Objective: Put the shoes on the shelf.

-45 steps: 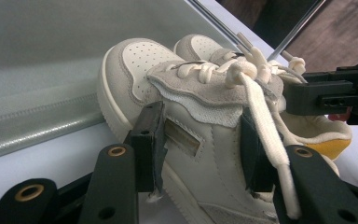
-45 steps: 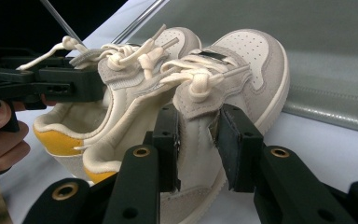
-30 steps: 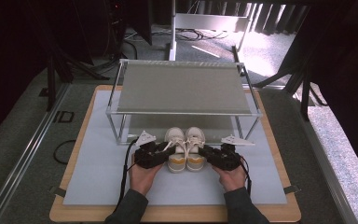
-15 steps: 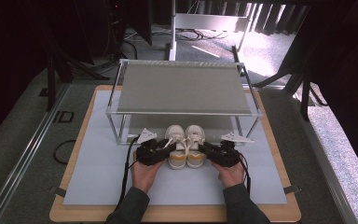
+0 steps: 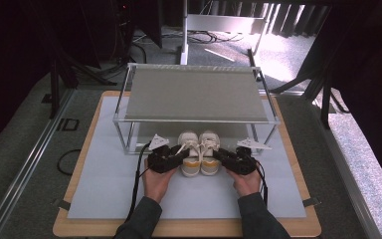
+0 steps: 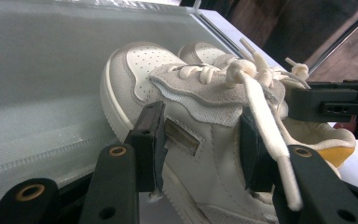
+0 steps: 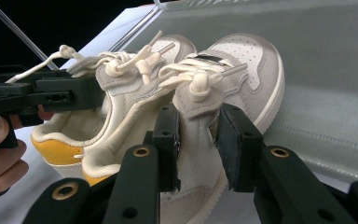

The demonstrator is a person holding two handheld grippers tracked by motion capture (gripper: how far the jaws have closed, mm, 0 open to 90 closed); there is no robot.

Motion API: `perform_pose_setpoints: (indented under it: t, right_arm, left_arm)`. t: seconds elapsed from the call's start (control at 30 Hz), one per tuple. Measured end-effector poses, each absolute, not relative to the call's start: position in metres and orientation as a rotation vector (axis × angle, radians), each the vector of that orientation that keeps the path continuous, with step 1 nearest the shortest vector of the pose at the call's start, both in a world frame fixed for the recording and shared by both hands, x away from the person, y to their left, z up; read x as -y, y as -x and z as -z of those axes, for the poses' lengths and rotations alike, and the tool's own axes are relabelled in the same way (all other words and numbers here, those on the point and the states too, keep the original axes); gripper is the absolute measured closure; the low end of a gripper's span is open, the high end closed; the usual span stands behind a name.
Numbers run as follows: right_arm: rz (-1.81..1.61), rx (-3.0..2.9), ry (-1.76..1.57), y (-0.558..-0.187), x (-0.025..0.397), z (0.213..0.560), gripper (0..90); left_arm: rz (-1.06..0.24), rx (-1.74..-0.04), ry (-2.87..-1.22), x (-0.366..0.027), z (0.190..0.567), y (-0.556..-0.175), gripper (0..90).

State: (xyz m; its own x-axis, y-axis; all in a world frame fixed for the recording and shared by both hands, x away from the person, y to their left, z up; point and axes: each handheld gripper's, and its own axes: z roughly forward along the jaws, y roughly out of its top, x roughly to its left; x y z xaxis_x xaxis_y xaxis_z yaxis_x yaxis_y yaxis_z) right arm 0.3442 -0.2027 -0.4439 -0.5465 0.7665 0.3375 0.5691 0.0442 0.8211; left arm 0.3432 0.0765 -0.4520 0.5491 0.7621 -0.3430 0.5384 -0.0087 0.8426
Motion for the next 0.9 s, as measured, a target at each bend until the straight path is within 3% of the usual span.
perform_pose_setpoints:
  t: [0.9]
  right_arm:
    - [-1.546,-2.059,-1.417,-0.364,0.2,0.454,69.5]
  left_arm:
    - [-0.312,-1.149,-1.622,-0.071,0.458,-0.361,56.3]
